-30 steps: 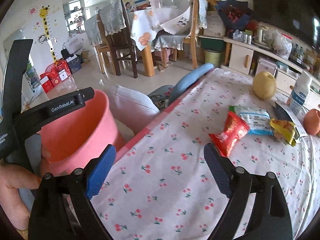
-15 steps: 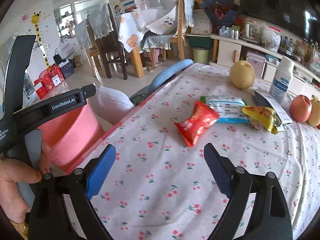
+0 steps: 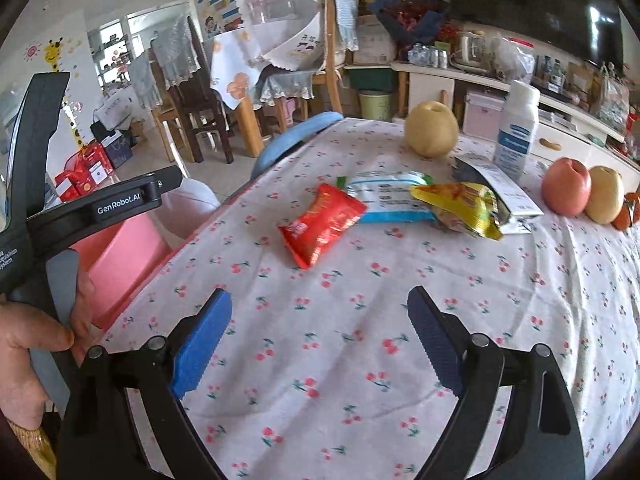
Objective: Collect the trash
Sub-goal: 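Move both tools back over the table toward the remaining wrappers, then grasp the red snack packet with the left gripper while the right grasps the white milk carton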
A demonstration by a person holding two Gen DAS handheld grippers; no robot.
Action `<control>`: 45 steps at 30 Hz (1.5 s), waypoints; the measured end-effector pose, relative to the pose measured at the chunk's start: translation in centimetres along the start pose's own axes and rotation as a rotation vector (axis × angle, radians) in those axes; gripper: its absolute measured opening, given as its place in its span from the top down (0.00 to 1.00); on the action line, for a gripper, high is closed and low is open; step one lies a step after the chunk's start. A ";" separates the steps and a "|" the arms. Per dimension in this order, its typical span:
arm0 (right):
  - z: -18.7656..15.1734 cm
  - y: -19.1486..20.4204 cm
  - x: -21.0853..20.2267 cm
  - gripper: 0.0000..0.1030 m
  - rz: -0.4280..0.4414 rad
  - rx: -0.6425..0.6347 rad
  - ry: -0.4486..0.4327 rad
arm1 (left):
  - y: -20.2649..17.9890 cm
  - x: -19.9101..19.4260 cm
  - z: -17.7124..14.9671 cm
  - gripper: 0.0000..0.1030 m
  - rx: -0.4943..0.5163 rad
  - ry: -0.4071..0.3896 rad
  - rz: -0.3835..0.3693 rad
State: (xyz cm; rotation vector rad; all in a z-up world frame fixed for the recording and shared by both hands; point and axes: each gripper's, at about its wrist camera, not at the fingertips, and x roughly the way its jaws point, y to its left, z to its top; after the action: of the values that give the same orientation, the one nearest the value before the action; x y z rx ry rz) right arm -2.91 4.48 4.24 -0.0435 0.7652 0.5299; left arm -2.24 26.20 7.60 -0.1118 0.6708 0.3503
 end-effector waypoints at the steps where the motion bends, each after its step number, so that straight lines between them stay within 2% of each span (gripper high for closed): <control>1: -0.1 -0.4 -0.1 0.14 -0.002 0.005 -0.001 | -0.5 0.0 -0.1 0.22 0.008 0.001 -0.008; 10: -0.6 -5.7 -1.0 0.14 0.002 0.128 -0.015 | -4.0 0.4 -0.5 0.22 0.085 0.008 -0.044; 17: -0.9 -9.7 -1.1 0.14 -0.012 0.207 -0.006 | -6.0 1.3 -0.6 0.22 0.098 0.043 -0.153; 23: -0.1 -12.8 -1.2 0.14 -0.008 0.275 -0.004 | -7.7 3.3 -1.1 0.22 0.087 0.122 -0.237; 29: 1.1 -14.3 -0.8 0.14 -0.032 0.244 0.006 | -9.4 4.7 -1.6 0.22 0.117 0.163 -0.253; 34: 1.9 -16.1 0.0 0.14 -0.044 0.250 0.005 | -10.8 6.3 -2.1 0.22 0.159 0.185 -0.229; 45: 4.0 -19.7 3.0 0.14 -0.040 0.265 0.007 | -11.9 8.5 -2.3 0.24 0.164 0.218 -0.197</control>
State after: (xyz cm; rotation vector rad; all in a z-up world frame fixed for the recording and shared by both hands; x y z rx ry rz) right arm 10.73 -10.39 2.15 0.1849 0.8340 0.3875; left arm 6.75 16.99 0.33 -0.0594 0.8936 0.0928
